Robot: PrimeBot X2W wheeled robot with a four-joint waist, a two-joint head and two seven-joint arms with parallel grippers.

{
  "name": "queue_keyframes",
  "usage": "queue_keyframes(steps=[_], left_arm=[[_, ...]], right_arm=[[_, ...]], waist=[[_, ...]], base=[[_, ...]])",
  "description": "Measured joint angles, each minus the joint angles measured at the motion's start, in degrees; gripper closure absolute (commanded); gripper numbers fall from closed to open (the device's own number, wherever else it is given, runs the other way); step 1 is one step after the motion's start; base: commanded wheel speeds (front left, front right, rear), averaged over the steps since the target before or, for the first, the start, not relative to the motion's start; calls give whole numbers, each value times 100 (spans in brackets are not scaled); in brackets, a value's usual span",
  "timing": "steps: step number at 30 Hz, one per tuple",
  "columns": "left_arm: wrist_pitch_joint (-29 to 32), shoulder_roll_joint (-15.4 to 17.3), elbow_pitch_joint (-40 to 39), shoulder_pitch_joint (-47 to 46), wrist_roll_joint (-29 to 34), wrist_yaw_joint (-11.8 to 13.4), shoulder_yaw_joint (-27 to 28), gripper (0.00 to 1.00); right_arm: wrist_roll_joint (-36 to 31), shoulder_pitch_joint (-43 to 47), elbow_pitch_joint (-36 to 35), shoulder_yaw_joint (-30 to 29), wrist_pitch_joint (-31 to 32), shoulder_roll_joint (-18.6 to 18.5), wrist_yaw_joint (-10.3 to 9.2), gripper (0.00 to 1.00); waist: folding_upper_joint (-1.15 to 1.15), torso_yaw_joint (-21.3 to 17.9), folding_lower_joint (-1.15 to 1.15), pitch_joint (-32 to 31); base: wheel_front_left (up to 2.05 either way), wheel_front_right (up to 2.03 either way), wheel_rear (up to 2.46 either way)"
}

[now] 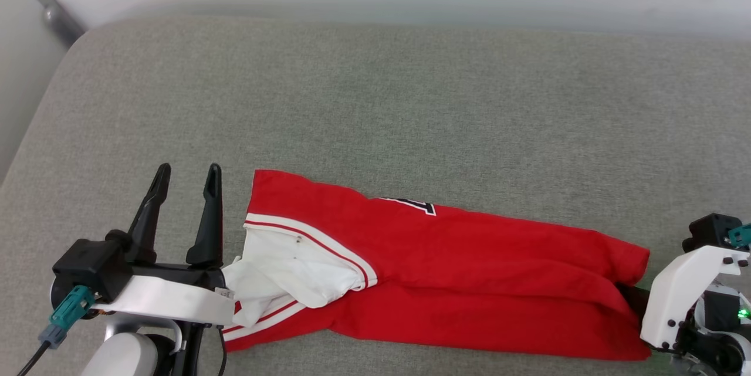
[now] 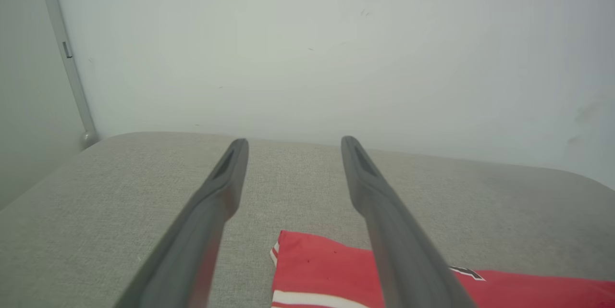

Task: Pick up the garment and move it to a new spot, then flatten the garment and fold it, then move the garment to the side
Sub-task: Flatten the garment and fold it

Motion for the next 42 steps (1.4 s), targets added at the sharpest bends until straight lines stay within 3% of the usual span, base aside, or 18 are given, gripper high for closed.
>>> queue_keyframes(steps=[8,17,20,23,27,32,38,42], left_arm=[[85,101,-147,186,65,178,16,0],[162,186,-305,262,100,248,-13,0],[163,208,-318,261,119,248,-23,0],[170,235,-319,253,143,247,-46,0],[203,253,-315,240,186,240,-94,0],[241,253,-293,230,224,218,-219,0],[314,242,-243,231,223,178,-331,0],[322,212,-216,231,222,176,-385,0]], right_arm=[[59,-42,-109,-377,5,-291,10,100],[-126,-140,-294,-1668,391,-575,10,100],[-216,-249,-325,-1992,648,-469,10,100],[-133,-372,-325,-2092,949,-127,9,100],[730,-534,-202,-2078,1426,316,10,100],[2532,-558,432,-1767,1651,372,9,100],[4163,-553,1170,-558,1062,389,9,100],[4718,-561,1362,245,578,398,9,100]], waist=[[0,-272,0,-197],[0,-552,0,-210],[0,-598,0,-210],[0,-613,0,-251],[0,-590,0,-338],[0,-475,0,-459],[0,-271,0,-585],[0,-116,0,-636]], base=[[0,0,0],[0,0,0],[0,0,0],[0,0,0],[0,0,0],[0,0,0],[0,0,0],[0,0,0]])
